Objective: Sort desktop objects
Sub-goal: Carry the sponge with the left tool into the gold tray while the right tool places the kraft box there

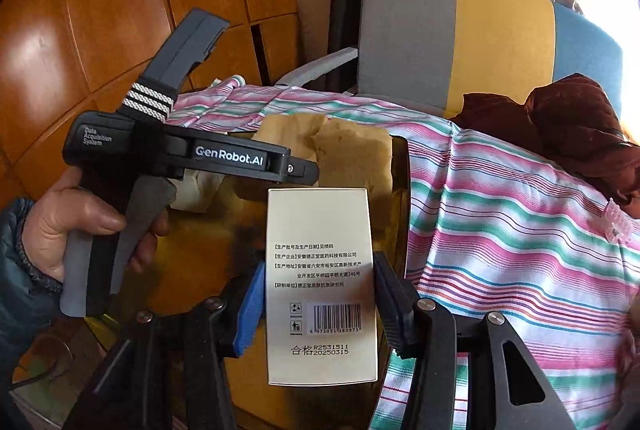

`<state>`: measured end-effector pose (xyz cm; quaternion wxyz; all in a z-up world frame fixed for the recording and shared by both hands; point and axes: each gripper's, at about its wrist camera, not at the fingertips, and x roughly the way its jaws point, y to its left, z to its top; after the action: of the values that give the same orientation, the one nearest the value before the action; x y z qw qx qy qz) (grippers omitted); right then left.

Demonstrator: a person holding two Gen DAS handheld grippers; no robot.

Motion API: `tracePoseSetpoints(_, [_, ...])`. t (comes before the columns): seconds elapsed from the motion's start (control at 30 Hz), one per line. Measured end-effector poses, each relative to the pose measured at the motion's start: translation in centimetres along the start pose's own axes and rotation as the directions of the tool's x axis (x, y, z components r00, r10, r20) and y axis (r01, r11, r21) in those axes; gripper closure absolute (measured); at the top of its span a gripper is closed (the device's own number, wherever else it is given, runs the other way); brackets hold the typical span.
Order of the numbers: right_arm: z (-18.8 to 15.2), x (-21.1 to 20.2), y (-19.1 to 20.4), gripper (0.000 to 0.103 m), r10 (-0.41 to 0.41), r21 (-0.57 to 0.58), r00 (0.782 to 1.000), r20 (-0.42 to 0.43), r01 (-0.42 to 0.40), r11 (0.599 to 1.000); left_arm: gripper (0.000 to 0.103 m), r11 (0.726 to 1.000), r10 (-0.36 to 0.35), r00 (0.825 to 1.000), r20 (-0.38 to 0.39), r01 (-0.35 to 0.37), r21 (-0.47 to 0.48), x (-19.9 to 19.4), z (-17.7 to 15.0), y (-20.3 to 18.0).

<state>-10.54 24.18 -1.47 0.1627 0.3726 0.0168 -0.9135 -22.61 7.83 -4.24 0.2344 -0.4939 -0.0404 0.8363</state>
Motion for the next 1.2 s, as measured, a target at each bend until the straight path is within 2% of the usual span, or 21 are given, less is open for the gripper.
tracePoseSetpoints(0.13, [0.3,1.0,0.0,0.052,-0.034,-0.007,0.999,-0.027,0.034,0.999,0.020,1.000,-0.016,1.000,-0.009,0.016,0.007,-0.1,-0.1,0.3])
tracePoseSetpoints(0.33, [0.8,3.1,-0.1,0.051,-0.102,-0.012,0.992,-0.069,0.102,0.995,0.019,0.998,-0.046,0.999,-0.012,0.045,-0.038,0.3,0.0,1.8])
tracePoseSetpoints(0.43, [1.4,3.6,0.0,0.051,-0.126,-0.009,0.990,-0.064,0.126,0.992,0.019,0.999,-0.023,1.000,-0.009,0.023,-0.023,0.6,0.4,1.5])
tracePoseSetpoints(0.6, [1.7,4.1,0.1,0.050,-0.145,-0.017,0.987,-0.073,0.144,0.989,0.019,0.999,-0.046,0.998,-0.042,0.045,-0.024,2.0,0.7,0.7])
tracePoseSetpoints(0.8, [1.3,1.5,-0.5,0.035,-0.113,0.039,0.993,0.023,0.112,0.993,0.016,0.997,-0.046,0.999,-0.024,0.044,-0.060,1.4,0.9,1.4])
tracePoseSetpoints(1.1, [-1.0,-3.9,-2.2,0.031,-0.125,0.131,0.984,0.124,0.108,0.985,0.016,0.998,-0.042,0.999,0.000,0.042,-0.048,-0.2,0.9,1.5])
tracePoseSetpoints(1.2, [-2.3,-5.6,-3.2,0.030,-0.152,0.168,0.979,0.138,0.128,0.977,0.016,1.000,0.007,1.000,-0.018,-0.008,-0.006,0.5,0.7,0.5])
